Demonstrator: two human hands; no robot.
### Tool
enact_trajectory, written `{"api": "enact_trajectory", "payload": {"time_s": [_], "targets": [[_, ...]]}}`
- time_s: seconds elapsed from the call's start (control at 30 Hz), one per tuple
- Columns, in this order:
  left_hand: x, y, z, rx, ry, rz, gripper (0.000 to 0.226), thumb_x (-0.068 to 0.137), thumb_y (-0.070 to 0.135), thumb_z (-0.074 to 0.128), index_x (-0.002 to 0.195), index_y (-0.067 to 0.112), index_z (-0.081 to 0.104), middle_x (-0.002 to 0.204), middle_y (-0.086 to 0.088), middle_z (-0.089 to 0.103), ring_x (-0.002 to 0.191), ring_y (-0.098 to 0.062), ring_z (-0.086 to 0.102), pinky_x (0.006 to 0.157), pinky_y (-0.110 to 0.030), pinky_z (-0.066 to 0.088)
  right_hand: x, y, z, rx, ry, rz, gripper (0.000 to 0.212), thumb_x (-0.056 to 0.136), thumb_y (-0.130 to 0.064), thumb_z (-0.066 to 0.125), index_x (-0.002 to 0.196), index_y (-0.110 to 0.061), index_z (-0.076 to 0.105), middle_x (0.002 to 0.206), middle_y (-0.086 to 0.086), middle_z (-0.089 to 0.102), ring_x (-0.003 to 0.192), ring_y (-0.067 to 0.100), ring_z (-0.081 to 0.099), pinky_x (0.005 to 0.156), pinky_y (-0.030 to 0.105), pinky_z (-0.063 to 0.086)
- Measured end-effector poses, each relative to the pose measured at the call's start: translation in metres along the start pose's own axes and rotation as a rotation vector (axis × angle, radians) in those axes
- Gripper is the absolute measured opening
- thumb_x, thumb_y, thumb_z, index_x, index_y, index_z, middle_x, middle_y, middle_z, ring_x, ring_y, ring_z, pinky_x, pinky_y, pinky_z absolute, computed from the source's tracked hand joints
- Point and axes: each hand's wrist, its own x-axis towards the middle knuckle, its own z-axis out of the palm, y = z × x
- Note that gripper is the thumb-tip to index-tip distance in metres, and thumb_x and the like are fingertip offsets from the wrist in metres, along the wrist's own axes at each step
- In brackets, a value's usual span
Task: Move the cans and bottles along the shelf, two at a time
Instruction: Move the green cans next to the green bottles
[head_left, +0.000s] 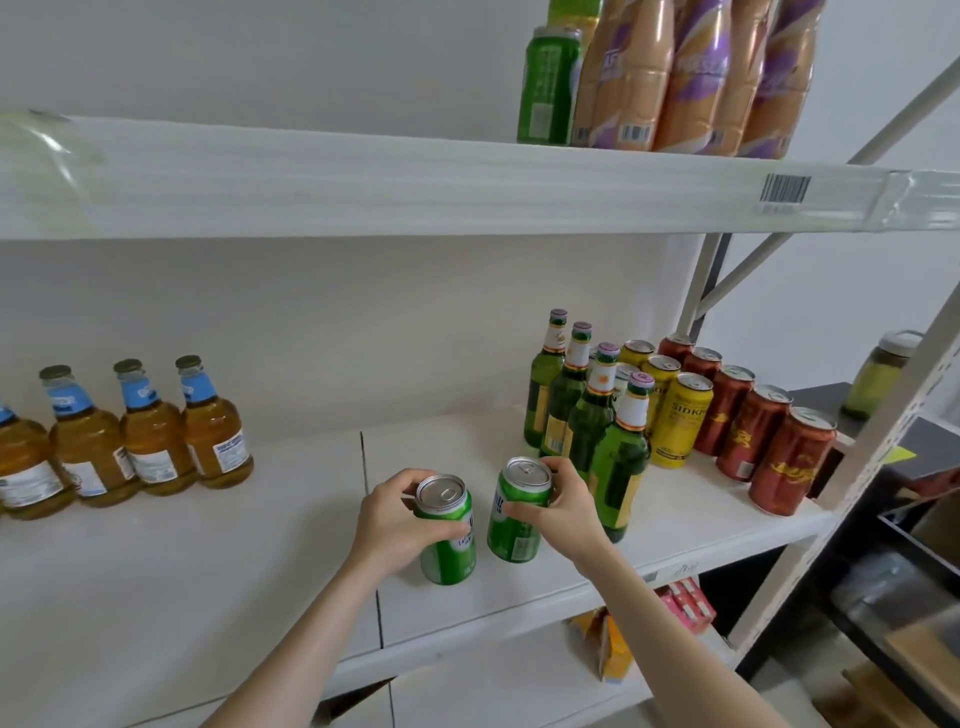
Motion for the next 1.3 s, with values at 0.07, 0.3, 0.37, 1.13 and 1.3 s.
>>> {"api": "enact_trajectory", "payload": {"time_s": [0.07,0.3,0.37,1.13,1.3], "targets": [[0.006,0.005,0.014,0.002,0.029,-0.007,0.054,0.042,0.026,0.095,0.089,0.034,0.070,0.086,0.015,0.073,0.084,-0.003,0.066,0.070,-0.023,0.053,0.015,0.005,-0.010,-0.005,-0.023,-0.009,0.067,0.058,-0.026,0.090,0.112,-0.029,0.051,0.105,-0.009,0.066,0.097,0.009,0.064,0.080,0.028,0.053],[0.033,0.016,0.037,0.019,0.098,-0.028,0.053,0.041,0.021,0.095,0.085,0.035,0.069,0.083,0.015,0.073,0.079,-0.002,0.067,0.068,-0.019,0.052,0.060,0.015,-0.015,-0.018,-0.079,-0.038,0.070,0.059,-0.026,0.091,0.115,-0.029,0.049,0.103,-0.014,0.065,0.096,0.005,0.063,0.078,0.022,0.051],[0.043,0.015,0.037,0.028,0.108,-0.040,0.055,0.037,0.026,0.094,0.086,0.035,0.069,0.084,0.014,0.073,0.081,-0.004,0.067,0.072,-0.024,0.055,0.073,0.018,-0.009,-0.008,-0.080,-0.036,0.070,0.060,-0.024,0.091,0.116,-0.028,0.049,0.103,-0.015,0.064,0.094,0.002,0.062,0.074,0.018,0.049],[0.128,-0.002,0.039,0.073,0.064,-0.023,0.061,0.031,0.039,0.086,0.089,0.032,0.068,0.086,0.012,0.073,0.083,-0.008,0.069,0.077,-0.032,0.058,0.192,0.028,0.047,0.046,0.055,0.022,0.073,0.063,-0.010,0.090,0.119,-0.022,0.045,0.110,-0.003,0.057,0.101,0.013,0.053,0.087,0.027,0.044],[0.131,-0.003,0.041,0.084,0.074,-0.027,0.060,0.033,0.038,0.086,0.089,0.035,0.068,0.087,0.016,0.072,0.083,-0.003,0.068,0.077,-0.027,0.056,0.203,0.028,0.053,0.013,0.038,-0.009,0.070,0.064,-0.011,0.090,0.117,-0.022,0.045,0.107,-0.005,0.057,0.099,0.013,0.054,0.084,0.026,0.045]]}}
